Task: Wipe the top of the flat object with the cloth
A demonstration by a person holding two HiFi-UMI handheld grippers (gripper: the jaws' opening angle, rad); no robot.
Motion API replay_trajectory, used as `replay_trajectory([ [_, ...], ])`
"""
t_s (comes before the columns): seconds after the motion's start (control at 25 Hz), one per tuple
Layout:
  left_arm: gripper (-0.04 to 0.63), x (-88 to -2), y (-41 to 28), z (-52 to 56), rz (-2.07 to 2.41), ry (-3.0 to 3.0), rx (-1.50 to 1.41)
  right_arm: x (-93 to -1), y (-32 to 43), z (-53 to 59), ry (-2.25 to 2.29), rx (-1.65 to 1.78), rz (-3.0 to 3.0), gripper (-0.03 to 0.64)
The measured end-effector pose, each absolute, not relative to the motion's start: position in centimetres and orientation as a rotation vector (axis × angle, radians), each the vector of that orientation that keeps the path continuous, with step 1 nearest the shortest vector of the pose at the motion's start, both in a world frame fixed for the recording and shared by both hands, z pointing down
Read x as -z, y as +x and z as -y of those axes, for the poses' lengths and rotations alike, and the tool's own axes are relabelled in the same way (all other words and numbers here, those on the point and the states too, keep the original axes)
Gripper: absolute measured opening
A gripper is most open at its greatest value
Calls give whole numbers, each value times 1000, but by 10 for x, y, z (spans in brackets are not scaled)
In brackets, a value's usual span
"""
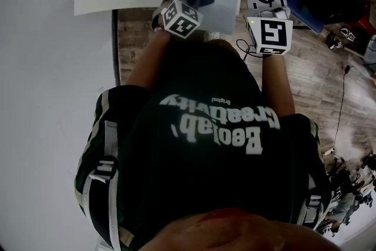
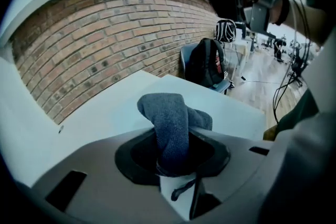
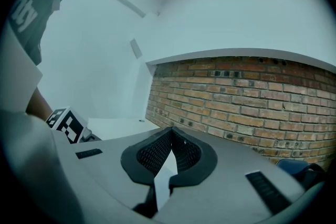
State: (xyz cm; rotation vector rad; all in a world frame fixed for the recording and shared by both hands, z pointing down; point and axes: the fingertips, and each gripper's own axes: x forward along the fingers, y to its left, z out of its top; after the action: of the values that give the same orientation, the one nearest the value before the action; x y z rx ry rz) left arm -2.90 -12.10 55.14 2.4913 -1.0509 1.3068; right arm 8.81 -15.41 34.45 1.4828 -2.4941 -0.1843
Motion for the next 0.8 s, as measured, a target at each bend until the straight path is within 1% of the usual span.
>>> replay_trajectory([
  [0.4,123,-562,-123,116,1179,2340,-1320,-345,51,170,1474,191,2505,-5],
  [0.6,123,-563,-136,116,1143,2364,-1343,-346,45,170,1527,167,2463,-5],
  [0.8,123,-558,-128,112,1051,2449,-1354,-341,40,154,1580,164,2399,-5],
])
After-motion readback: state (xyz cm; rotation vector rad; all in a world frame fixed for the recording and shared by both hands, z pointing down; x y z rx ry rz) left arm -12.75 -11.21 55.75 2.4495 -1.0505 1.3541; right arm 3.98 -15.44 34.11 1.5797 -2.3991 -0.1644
